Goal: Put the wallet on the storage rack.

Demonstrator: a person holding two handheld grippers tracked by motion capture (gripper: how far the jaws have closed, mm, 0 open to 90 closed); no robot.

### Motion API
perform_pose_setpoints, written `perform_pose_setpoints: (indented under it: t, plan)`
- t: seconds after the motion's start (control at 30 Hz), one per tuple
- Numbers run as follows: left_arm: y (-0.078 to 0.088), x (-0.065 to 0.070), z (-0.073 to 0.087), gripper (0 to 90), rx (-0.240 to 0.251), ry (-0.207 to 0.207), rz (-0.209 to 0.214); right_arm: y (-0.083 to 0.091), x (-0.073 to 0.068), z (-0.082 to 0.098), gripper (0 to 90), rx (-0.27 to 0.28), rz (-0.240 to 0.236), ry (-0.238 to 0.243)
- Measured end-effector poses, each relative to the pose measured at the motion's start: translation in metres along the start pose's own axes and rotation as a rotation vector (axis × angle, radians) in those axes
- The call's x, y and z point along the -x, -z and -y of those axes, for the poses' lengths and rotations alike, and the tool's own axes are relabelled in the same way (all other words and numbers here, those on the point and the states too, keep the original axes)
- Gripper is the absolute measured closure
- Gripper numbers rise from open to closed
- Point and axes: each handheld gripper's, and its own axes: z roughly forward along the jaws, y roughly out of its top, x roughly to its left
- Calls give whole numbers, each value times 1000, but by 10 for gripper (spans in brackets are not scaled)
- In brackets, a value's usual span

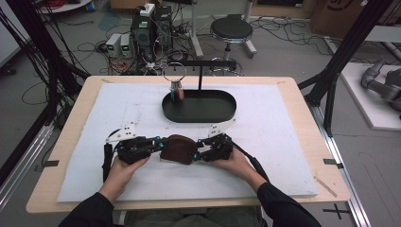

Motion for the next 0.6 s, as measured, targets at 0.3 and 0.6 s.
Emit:
perform_pose_setpoints:
  t: [0.3, 0.6]
  plan:
    - [-4, 3, -8, 731, -21, -23, 2, 29, -1, -12, 693, 10, -20, 77]
    - [-26, 12, -18, 453, -89, -75, 97, 61, -7, -21, 694, -16, -66, 123]
